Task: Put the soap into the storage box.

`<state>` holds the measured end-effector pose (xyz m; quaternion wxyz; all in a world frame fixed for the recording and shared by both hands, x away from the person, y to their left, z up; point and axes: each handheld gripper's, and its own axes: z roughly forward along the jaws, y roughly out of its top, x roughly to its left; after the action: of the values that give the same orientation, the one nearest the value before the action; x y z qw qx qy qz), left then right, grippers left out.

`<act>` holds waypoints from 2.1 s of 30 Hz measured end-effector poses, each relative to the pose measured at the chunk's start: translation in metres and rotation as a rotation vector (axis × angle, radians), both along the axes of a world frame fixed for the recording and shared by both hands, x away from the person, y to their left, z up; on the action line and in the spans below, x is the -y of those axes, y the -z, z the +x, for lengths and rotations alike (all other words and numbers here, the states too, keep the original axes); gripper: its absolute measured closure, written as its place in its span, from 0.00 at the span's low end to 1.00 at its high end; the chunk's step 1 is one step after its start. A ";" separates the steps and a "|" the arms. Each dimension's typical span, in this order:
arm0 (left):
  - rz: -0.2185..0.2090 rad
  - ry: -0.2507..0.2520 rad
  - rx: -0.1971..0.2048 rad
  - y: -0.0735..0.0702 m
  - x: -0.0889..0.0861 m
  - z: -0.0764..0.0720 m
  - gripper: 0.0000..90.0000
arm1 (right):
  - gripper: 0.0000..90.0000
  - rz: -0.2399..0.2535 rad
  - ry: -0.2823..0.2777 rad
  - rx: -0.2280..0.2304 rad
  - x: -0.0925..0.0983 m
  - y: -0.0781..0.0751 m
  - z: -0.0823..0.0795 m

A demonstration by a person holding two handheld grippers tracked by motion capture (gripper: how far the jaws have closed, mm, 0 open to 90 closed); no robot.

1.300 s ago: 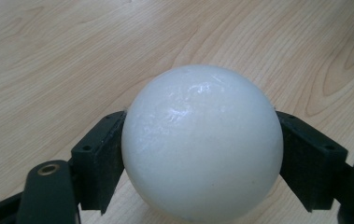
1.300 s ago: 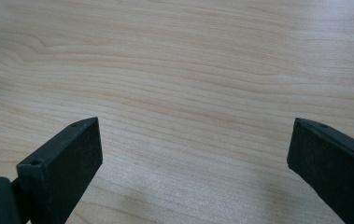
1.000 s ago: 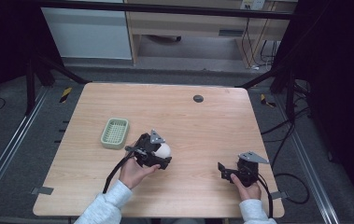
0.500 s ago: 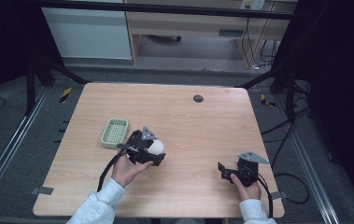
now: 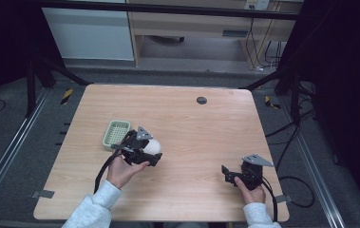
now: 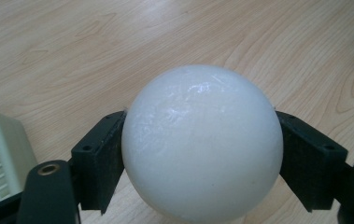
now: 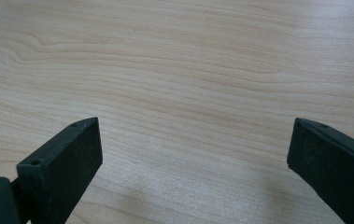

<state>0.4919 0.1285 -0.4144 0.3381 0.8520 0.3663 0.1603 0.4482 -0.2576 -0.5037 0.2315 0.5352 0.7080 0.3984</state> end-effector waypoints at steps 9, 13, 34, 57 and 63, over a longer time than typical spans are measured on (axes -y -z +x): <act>-0.014 -0.047 0.004 -0.004 -0.024 0.005 0.25 | 0.04 -0.001 -0.001 -0.001 0.000 0.000 0.000; -0.022 -0.075 0.014 -0.007 -0.034 0.008 0.25 | 0.04 -0.002 -0.001 -0.001 0.000 0.000 0.000; -0.020 -0.183 0.015 -0.014 -0.077 0.029 0.25 | 0.04 -0.013 0.000 0.003 0.000 0.001 0.000; -0.001 -0.281 -0.014 -0.003 -0.106 0.055 0.25 | 0.04 -0.005 -0.003 0.002 -0.001 0.000 0.000; 0.003 -0.286 -0.028 0.004 -0.109 0.060 0.25 | 0.04 -0.004 -0.007 0.002 -0.001 0.000 0.000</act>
<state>0.5523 0.2376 -0.4186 0.3056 0.7937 0.4883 0.1956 0.4485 -0.2570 -0.5039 0.2318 0.5319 0.7104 0.3983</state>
